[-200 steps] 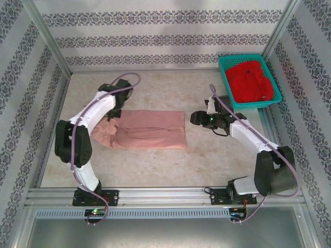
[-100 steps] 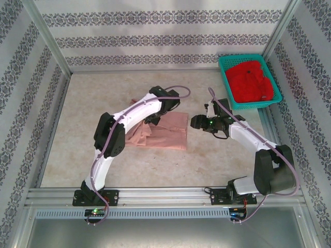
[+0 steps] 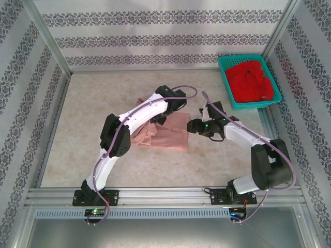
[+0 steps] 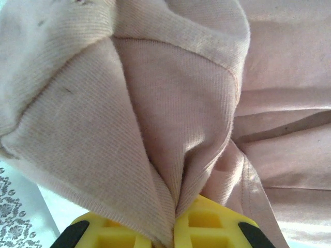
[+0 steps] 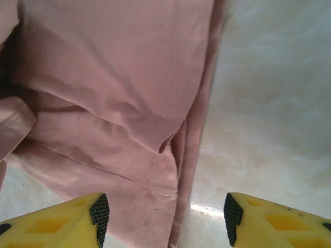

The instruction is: Fold the inside-out t-shirt

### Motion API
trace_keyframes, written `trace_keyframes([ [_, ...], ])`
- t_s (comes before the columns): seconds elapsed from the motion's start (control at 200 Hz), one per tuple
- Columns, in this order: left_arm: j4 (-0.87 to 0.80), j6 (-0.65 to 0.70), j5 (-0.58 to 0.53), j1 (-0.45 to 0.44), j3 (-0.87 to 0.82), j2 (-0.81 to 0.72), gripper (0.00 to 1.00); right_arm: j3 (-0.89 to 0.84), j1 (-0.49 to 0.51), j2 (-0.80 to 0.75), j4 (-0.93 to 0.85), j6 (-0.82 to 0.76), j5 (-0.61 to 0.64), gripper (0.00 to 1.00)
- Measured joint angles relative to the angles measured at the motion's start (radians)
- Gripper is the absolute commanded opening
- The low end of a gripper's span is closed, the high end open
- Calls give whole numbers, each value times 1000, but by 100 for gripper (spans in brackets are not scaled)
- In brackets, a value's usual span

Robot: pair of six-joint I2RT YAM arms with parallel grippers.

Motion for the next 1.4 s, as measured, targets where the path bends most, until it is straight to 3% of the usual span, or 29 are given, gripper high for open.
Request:
trace_keyframes([
  [0.365,12,-1,118,0,69,94,1,-36,3,41,39,30,-6,58],
  [0.505,42,-4,166,0,68,94,6,-50,-1,86,81,60,-35,56],
  [0.635,95,-5,217,0,63,94,11,-56,-3,93,106,79,-47,56],
  [0.74,144,-12,266,0,48,94,25,-66,-7,93,120,86,-50,55],
  [0.929,266,-31,380,0,-21,85,40,-92,-27,93,134,96,-53,54],
  [1.399,624,-179,648,-1,-181,-22,52,-138,-136,1,134,106,-50,54],
])
